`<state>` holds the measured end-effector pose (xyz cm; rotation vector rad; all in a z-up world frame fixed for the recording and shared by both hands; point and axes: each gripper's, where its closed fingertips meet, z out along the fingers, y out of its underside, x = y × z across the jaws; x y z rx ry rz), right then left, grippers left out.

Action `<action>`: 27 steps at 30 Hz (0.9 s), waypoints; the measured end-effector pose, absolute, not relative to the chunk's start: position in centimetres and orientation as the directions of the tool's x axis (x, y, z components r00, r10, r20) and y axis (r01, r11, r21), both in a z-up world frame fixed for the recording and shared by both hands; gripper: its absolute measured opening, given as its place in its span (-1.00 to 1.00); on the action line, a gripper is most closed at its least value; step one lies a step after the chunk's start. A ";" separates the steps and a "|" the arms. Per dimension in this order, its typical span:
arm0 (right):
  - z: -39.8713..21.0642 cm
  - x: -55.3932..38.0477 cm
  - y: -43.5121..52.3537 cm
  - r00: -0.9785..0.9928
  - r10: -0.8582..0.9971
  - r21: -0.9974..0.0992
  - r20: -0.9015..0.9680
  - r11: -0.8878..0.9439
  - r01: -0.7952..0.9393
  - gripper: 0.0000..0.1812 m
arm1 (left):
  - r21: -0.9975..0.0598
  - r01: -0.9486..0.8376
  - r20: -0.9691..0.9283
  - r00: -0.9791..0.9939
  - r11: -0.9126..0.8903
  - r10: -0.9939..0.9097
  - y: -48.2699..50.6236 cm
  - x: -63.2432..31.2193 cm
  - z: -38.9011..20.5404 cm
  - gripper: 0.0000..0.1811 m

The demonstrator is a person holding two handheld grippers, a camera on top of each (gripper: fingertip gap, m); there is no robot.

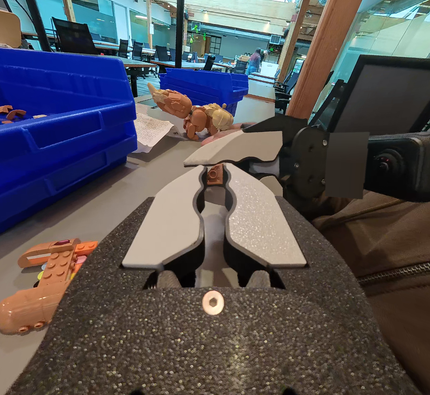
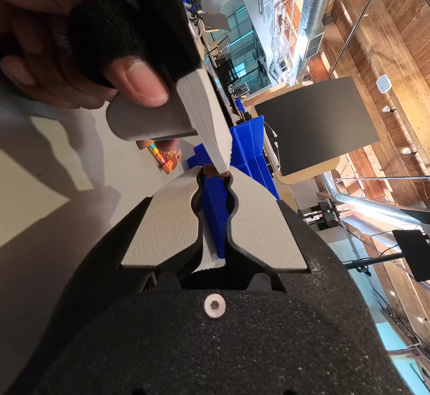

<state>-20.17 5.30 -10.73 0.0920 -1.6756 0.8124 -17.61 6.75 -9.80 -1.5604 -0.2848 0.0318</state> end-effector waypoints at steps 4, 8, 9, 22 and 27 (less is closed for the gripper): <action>-10.3 -20.2 5.4 -0.245 0.370 -0.444 0.896 0.753 -0.486 -0.78 | -0.978 0.197 0.206 0.959 0.068 0.193 6.4 -17.9 -9.3 -0.91; -10.0 -20.2 5.3 -0.215 0.379 -0.435 0.900 0.756 -0.489 -0.77 | -0.975 0.204 0.219 0.953 0.091 0.209 6.2 -18.2 -9.1 -0.91; -9.9 -20.2 5.3 -0.203 0.378 -0.428 0.903 0.758 -0.492 -0.75 | -0.975 0.203 0.218 0.953 0.091 0.212 6.3 -18.2 -9.1 -0.91; -9.6 -19.9 5.2 -0.186 0.370 -0.412 0.910 0.762 -0.499 -0.77 | -0.979 0.186 0.201 0.955 0.085 0.218 6.4 -18.1 -9.1 -0.91; -9.8 -19.9 5.2 -0.213 0.372 -0.428 0.904 0.758 -0.493 -0.77 | -0.974 0.210 0.223 0.954 0.081 0.199 6.4 -18.1 -9.2 -0.91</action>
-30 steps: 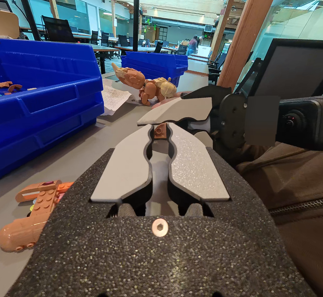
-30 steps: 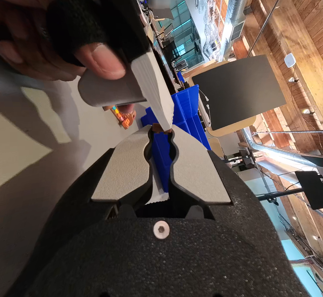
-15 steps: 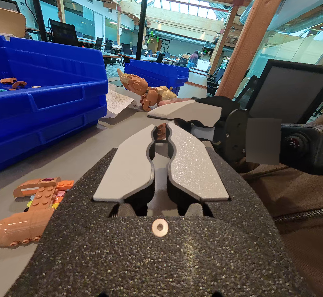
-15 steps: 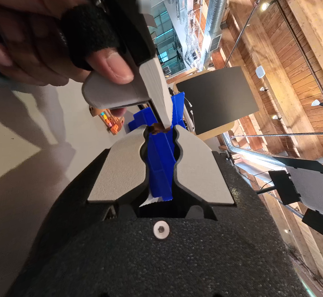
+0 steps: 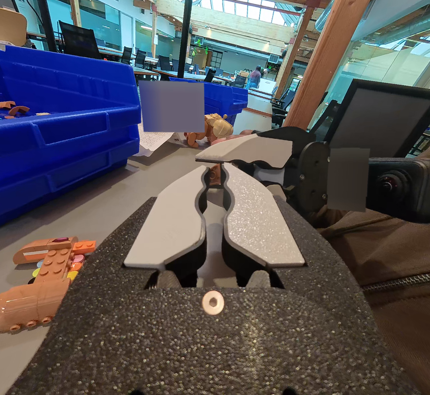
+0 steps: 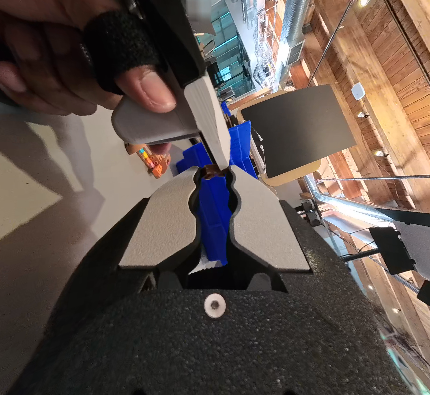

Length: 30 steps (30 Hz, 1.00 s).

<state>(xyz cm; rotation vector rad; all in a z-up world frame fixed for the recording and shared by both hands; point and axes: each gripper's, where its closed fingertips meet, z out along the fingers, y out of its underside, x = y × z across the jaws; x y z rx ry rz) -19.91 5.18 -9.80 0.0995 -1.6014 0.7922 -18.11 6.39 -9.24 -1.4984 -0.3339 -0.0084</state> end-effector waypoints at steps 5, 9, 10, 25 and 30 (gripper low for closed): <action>-9.9 -19.8 5.1 -0.260 0.388 -0.467 0.884 0.731 -0.498 -0.78 | -0.970 0.230 0.241 0.955 0.083 0.175 6.3 -18.0 -9.2 -0.92; -10.0 -19.7 5.0 -0.296 0.397 -0.495 0.869 0.710 -0.501 -0.78 | -0.965 0.247 0.257 0.954 0.083 0.156 6.3 -17.9 -9.3 -0.92; -10.0 -19.6 5.0 -0.304 0.400 -0.502 0.865 0.703 -0.503 -0.78 | -0.964 0.253 0.263 0.954 0.086 0.147 6.3 -17.9 -9.2 -0.92; -9.4 -19.8 6.6 -0.372 0.473 -0.601 0.799 0.631 -0.490 -0.90 | -0.923 0.335 0.353 0.933 0.189 0.072 4.3 -18.4 -8.1 -1.00; -9.8 -19.0 5.8 -0.412 0.431 -0.596 0.803 0.604 -0.529 -0.90 | -0.952 0.270 0.279 0.959 0.142 0.046 5.4 -17.0 -8.2 -0.87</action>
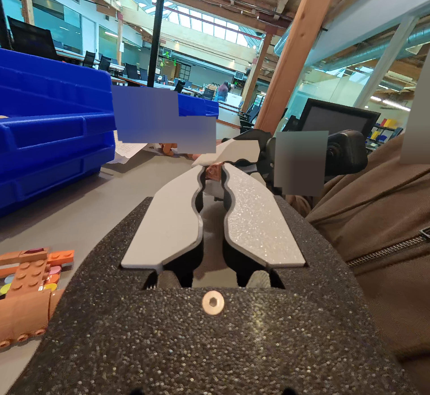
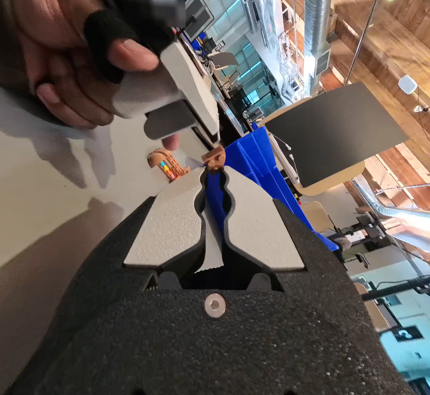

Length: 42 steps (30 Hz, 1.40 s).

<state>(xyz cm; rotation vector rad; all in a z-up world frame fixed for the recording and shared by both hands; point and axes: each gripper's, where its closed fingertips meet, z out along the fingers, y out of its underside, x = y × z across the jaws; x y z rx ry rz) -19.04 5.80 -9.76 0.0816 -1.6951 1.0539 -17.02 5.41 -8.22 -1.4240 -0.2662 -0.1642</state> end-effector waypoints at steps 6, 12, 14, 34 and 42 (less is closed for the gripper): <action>-9.8 -17.2 4.7 -0.513 0.380 -0.638 0.770 0.499 -0.587 -0.90 | -0.978 0.136 0.136 0.991 0.161 -0.007 5.8 -15.0 -7.4 -0.85; -9.7 -16.0 4.3 -0.644 0.362 -0.736 0.675 0.390 -0.553 -0.90 | -0.990 0.013 0.014 1.000 0.139 0.006 6.2 -14.0 -7.5 -0.76; -9.3 -15.6 4.3 -0.679 0.365 -0.770 0.637 0.346 -0.537 -0.90 | -0.990 -0.004 -0.003 1.000 0.144 0.004 6.1 -13.8 -7.4 -0.76; -8.8 -14.3 4.3 -0.856 0.291 -0.903 0.427 0.183 -0.388 -0.90 | -0.985 -0.136 -0.135 0.991 0.110 0.017 6.5 -12.7 -7.7 -0.83; -8.5 -14.8 4.6 -0.770 0.353 -0.847 0.532 0.229 -0.480 -0.84 | -0.989 -0.032 -0.036 0.999 0.145 -0.024 5.8 -12.9 -7.1 -0.83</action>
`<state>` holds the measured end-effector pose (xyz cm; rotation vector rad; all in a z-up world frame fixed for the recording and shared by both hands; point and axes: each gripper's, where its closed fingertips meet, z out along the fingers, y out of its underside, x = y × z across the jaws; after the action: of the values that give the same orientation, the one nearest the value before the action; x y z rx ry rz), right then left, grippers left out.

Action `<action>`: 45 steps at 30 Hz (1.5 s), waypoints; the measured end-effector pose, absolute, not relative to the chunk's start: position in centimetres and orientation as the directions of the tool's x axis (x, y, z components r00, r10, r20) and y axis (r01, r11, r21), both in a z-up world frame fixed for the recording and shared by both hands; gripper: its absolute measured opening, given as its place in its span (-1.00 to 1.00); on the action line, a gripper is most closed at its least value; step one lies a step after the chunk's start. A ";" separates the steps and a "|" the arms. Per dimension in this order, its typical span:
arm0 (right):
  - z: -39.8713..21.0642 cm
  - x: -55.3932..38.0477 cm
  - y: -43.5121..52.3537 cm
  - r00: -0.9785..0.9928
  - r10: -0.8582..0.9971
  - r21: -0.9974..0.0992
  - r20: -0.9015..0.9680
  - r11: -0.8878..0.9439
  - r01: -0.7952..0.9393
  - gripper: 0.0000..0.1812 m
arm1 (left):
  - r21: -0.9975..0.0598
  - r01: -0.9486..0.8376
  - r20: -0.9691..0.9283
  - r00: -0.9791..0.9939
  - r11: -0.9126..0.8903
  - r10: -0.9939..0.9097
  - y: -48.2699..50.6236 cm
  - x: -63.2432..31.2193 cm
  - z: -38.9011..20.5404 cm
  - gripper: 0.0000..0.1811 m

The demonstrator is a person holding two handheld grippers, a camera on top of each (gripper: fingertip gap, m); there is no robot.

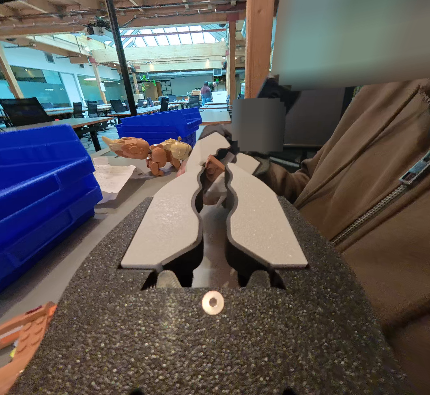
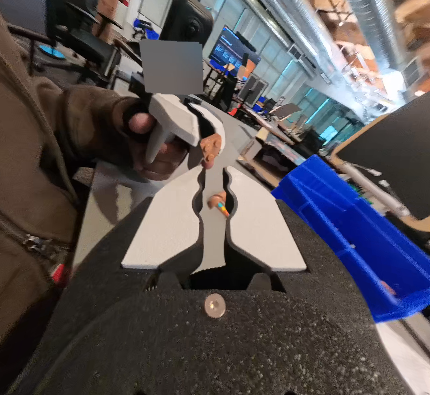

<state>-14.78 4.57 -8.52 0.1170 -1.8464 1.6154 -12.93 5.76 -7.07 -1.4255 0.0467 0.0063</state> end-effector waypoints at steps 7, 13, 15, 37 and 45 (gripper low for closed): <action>-8.5 -14.2 4.3 -0.542 0.354 -0.645 0.762 0.341 -0.684 -0.73 | -0.992 0.096 0.096 0.995 0.078 -0.002 5.7 -14.4 -8.3 -0.84; -8.6 -14.4 4.5 -0.517 0.353 -0.623 0.780 0.359 -0.695 -0.68 | -0.994 0.107 0.107 0.993 0.005 -0.048 5.8 -13.8 -9.3 -0.84; -8.7 -14.3 4.5 -0.514 0.343 -0.615 0.786 0.360 -0.701 -0.68 | -0.994 0.109 0.110 0.991 -0.015 -0.073 5.9 -13.4 -9.5 -0.84; -8.7 -13.3 5.3 -0.688 0.290 -0.747 0.665 0.270 -0.608 -0.82 | -0.977 0.207 0.191 0.957 0.053 -0.218 4.5 -12.7 -8.3 -1.00; -8.2 -12.7 6.7 -0.718 0.280 -0.770 0.637 0.194 -0.607 -0.82 | -0.953 0.282 0.269 0.956 0.112 -0.120 3.0 -15.0 -7.9 -0.94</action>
<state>-12.68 6.68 -8.19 0.3078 -1.7716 1.6103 -15.01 3.02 -7.87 -1.4298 -0.1368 -0.2964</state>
